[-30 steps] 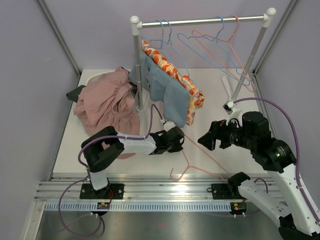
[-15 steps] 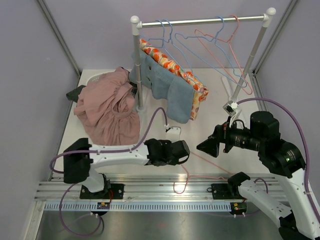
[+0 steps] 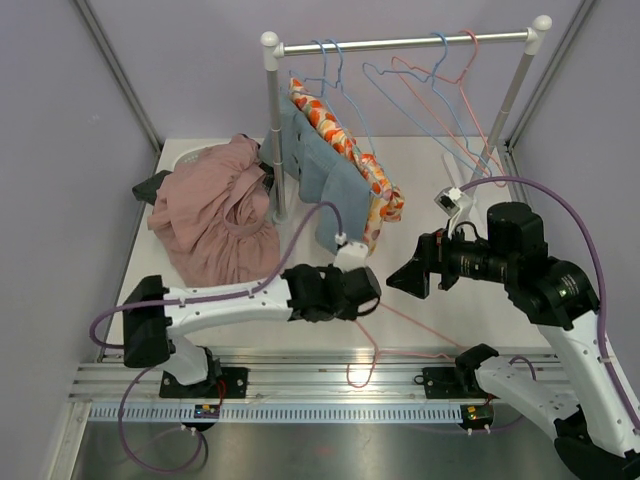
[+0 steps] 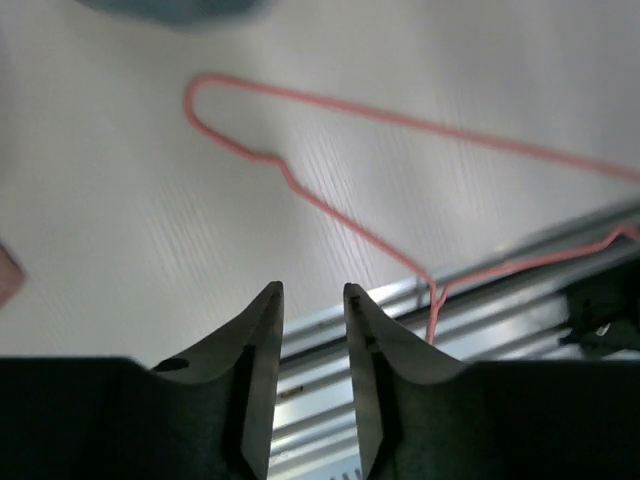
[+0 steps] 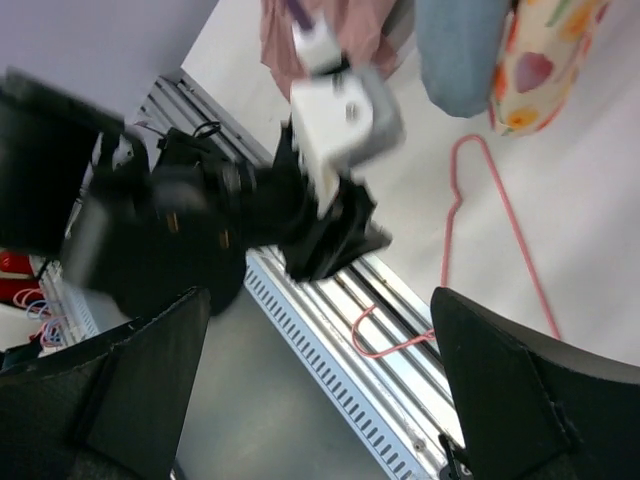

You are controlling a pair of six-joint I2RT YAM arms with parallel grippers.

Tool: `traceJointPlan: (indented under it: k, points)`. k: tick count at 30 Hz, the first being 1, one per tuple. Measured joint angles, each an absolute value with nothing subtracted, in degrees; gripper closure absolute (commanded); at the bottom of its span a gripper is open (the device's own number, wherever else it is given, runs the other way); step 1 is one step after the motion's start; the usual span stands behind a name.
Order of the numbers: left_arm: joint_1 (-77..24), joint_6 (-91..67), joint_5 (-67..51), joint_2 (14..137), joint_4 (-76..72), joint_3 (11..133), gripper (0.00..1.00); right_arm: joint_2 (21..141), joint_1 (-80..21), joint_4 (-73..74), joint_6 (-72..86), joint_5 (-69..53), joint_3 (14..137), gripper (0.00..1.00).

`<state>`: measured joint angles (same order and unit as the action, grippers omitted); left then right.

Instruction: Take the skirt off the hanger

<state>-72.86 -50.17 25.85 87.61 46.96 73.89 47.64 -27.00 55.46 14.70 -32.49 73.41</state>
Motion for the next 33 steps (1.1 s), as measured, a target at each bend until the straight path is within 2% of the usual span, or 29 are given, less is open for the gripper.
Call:
traceJointPlan:
  k: [2, 8, 13, 23, 26, 28, 32, 33]
  points:
    - [-76.84, -50.48, 24.36, 89.91, 46.94, 72.82, 0.49, 47.35, -27.03, 56.01, 14.70, -30.70, 73.41, 0.00]
    - [-87.64, -51.00, 19.84, 98.26, 44.45, 73.41, 0.48, 45.21, -27.03, 55.53, 15.29, -28.27, 71.55, 0.01]
    - [-88.62, -51.03, 19.18, 105.69, 42.76, 77.67, 0.51, 44.14, -27.03, 55.92, 15.57, -27.42, 70.32, 0.01]
    - [-88.60, -52.53, 19.59, 112.88, 39.09, 78.11, 0.58, 40.62, -27.03, 58.74, 15.42, -25.93, 70.02, 0.01]
    - [-88.18, -53.12, 19.88, 113.01, 38.52, 77.80, 0.65, 39.86, -27.03, 58.85, 15.46, -25.98, 69.41, 0.00]
    - [-87.96, -53.60, 19.44, 112.95, 37.08, 77.06, 0.75, 39.44, -27.03, 58.83, 15.66, -25.98, 68.77, 0.01]
    - [-87.35, -53.01, 18.20, 111.04, 33.15, 74.04, 0.81, 38.96, -27.03, 58.87, 16.10, -26.00, 67.77, 0.01]
    - [-87.07, -53.10, 17.72, 110.52, 32.16, 73.21, 0.86, 38.87, -27.03, 58.87, 16.16, -26.02, 67.64, 0.01]
